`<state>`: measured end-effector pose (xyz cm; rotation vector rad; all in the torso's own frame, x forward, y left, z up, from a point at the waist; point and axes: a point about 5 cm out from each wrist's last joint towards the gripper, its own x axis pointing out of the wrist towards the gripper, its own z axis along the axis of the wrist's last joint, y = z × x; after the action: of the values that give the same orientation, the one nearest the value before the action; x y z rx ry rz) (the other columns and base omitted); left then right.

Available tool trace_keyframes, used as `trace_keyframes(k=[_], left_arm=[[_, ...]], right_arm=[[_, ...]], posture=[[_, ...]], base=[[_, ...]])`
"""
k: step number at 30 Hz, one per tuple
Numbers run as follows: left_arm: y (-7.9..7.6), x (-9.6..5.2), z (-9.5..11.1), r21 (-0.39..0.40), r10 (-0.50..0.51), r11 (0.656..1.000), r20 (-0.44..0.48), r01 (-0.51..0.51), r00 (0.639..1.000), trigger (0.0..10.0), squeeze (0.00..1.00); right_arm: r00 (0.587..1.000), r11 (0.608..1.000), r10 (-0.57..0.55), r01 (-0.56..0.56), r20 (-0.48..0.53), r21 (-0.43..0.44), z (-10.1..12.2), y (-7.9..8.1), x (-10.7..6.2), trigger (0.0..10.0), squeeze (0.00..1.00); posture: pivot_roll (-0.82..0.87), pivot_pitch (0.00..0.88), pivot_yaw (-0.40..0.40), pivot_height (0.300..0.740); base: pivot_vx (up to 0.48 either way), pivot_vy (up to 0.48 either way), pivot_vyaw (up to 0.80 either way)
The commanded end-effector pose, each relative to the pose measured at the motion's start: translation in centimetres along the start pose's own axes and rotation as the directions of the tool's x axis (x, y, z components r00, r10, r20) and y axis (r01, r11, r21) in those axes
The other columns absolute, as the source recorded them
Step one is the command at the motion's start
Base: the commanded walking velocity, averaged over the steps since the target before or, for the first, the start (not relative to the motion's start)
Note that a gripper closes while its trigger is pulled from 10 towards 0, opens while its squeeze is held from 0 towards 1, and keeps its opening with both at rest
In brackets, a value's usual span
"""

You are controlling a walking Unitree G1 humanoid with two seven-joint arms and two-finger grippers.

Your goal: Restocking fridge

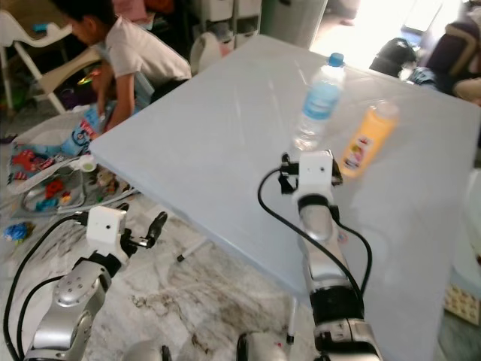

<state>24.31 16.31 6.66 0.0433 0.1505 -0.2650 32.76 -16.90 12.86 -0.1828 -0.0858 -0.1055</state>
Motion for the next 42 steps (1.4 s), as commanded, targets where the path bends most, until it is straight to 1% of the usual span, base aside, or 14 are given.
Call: trace_keyframes(k=[1,4,8,12,13,16,18,19,20,24,26,28,31,42], left_arm=[[-0.5,0.1,0.6,0.004,-0.026,1.000,0.021,0.026,0.999,10.0,0.00],[-0.6,0.0,0.7,0.006,-0.028,1.000,0.021,0.028,0.999,10.0,0.00],[-0.5,-0.5,0.6,0.011,-0.024,1.000,0.011,0.024,1.000,10.0,0.00],[-0.4,-0.7,0.6,0.011,-0.021,1.000,0.009,0.021,1.000,10.0,0.00],[-0.4,-0.7,0.6,0.010,-0.019,1.000,0.009,0.019,1.000,10.0,0.00],[-0.4,-0.8,0.7,0.009,-0.020,1.000,0.008,0.020,1.000,10.0,0.00],[-0.5,-0.8,0.6,0.010,-0.022,1.000,0.006,0.022,1.000,10.0,0.00],[-0.5,-0.8,0.6,0.009,-0.026,1.000,0.005,0.026,1.000,10.0,0.00],[-0.7,-0.8,0.6,0.010,-0.033,0.999,0.003,0.033,0.999,10.0,0.00],[-0.8,-0.9,0.7,0.010,-0.039,0.999,0.001,0.039,0.999,10.0,0.00],[-0.7,-0.9,0.7,0.011,-0.038,0.999,-0.001,0.038,0.999,10.0,0.00],[-0.7,-1.1,0.6,0.011,-0.043,0.999,-0.008,0.043,0.999,10.0,0.00],[-0.8,-1.4,0.4,0.015,-0.056,0.998,-0.022,0.056,0.998,10.0,0.00],[0.1,-2.6,0.3,0.046,-0.079,0.996,-0.064,0.082,0.995,10.0,0.00]], right_arm=[[0.999,1.000,-0.029,0.029,0.024,-0.002,0.5,-0.7,0.6,10.0,0.00],[0.998,1.000,-0.025,0.025,0.058,0.008,1.7,-0.9,2.0,10.0,0.00],[0.992,1.000,0.024,-0.024,0.123,-0.003,3.8,-0.3,3.5,10.0,0.00],[0.987,0.999,0.052,-0.050,0.152,-0.018,4.7,0.1,4.2,10.0,0.00],[0.982,0.998,0.060,-0.054,0.179,-0.038,5.3,0.3,4.4,10.0,0.00],[0.977,0.999,0.014,-0.006,0.214,-0.038,6.1,0.1,4.7,10.0,0.00],[0.976,0.999,0.012,-0.004,0.218,-0.035,6.2,0.2,4.8,10.0,0.00],[0.975,0.999,0.001,0.011,0.223,-0.051,6.3,0.1,4.9,10.0,0.00],[0.972,0.997,-0.021,0.038,0.232,-0.069,6.5,-0.1,4.9,10.0,0.00],[0.967,0.994,-0.067,0.087,0.244,-0.072,6.6,-0.8,4.9,10.0,0.00],[0.967,0.995,-0.070,0.085,0.243,-0.053,6.5,-1.0,4.8,10.0,0.00],[0.964,0.993,-0.108,0.119,0.243,-0.029,6.3,-1.9,4.6,10.0,0.00],[0.965,0.991,-0.126,0.131,0.229,-0.010,6.3,-2.3,4.8,10.0,0.00],[0.965,0.987,-0.159,0.160,0.206,0.015,5.8,-2.3,5.1,10.0,0.00]], posture=[[0.04,0.120,-0.033,0.740],[0.05,0.129,-0.031,0.740],[0.05,0.142,-0.030,0.740],[0.06,0.147,-0.032,0.740],[0.06,0.148,-0.032,0.740],[0.07,0.149,-0.031,0.740],[0.06,0.148,-0.028,0.740],[0.06,0.148,-0.028,0.740],[0.07,0.150,-0.026,0.740],[0.07,0.150,-0.026,0.740],[0.07,0.155,-0.025,0.740],[0.07,0.164,-0.019,0.740],[0.07,0.180,-0.003,0.740],[0.11,0.209,0.040,0.740]], base=[[0.000,0.000,-0.52],[0.000,0.000,-0.17],[0.000,0.000,0.00],[0.000,0.000,0.00],[0.000,0.000,0.00],[0.000,0.000,0.00],[0.000,0.000,0.00],[0.000,0.000,0.00],[0.000,0.000,0.00],[0.000,0.000,0.00],[0.000,0.000,0.00],[0.000,0.000,0.00],[0.000,0.000,0.00],[0.000,0.000,0.00]])
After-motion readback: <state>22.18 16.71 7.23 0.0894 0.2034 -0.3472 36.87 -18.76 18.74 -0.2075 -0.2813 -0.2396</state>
